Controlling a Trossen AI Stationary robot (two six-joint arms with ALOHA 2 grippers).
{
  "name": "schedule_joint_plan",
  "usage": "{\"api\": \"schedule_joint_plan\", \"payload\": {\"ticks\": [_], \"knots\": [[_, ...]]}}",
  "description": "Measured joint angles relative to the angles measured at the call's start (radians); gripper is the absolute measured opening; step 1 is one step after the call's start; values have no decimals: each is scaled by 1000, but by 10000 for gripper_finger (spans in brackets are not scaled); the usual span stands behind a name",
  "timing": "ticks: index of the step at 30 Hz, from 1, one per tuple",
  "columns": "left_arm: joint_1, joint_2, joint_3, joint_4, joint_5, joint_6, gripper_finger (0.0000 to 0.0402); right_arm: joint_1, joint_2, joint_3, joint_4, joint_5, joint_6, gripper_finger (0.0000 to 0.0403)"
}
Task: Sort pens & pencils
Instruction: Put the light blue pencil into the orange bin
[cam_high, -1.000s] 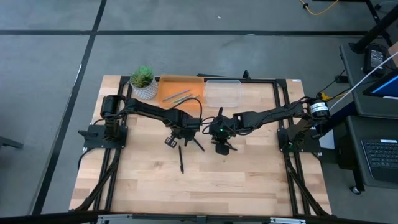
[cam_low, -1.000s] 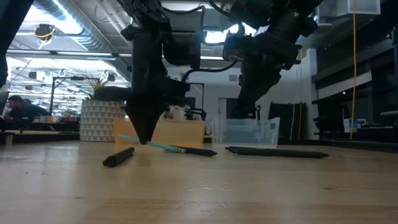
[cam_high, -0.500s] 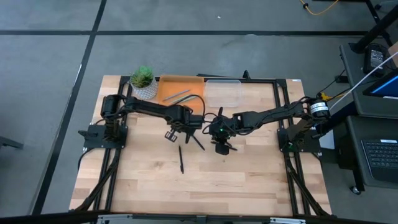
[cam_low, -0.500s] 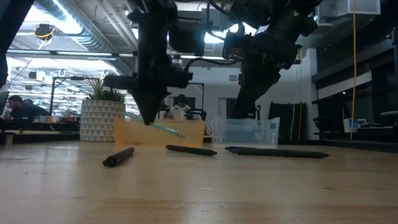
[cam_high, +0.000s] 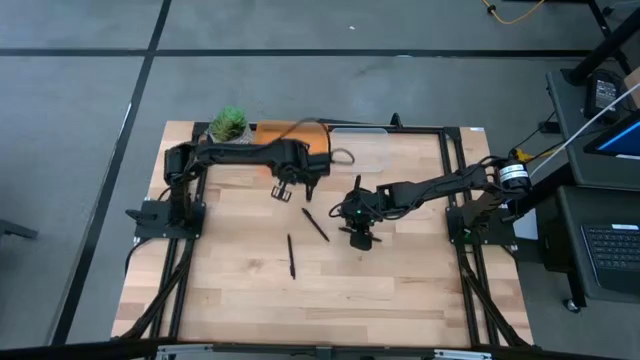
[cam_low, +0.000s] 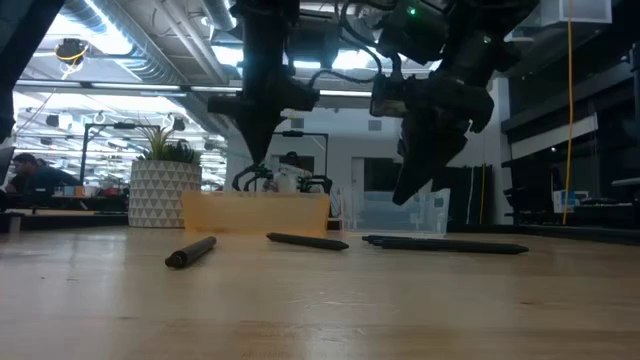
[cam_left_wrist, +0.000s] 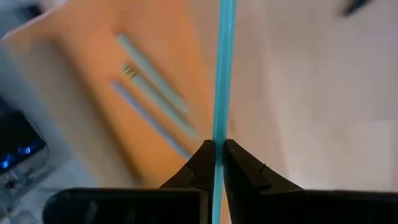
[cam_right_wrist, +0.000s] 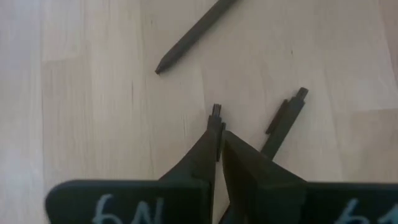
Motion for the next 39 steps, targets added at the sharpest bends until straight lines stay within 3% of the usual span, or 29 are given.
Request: {"api": "schedule_joint_plan", "payload": {"ticks": [5,10,15,20,39], "knots": [[93,0,81,-20,4,19,17,0,0,-2,7,0,-6,30],[202,-2,113,9,133,47,17,0,0,-2,8,0,-26,30],[301,-2,113,44,173,67,17,0,0,-2,8,0,-51,30],[376,-2,113,86,316,85,17,0,0,-3,7,0,-54,30],[457,-2,113,138,494,134,18,0,1,-3,4,0,-74,30]]}}
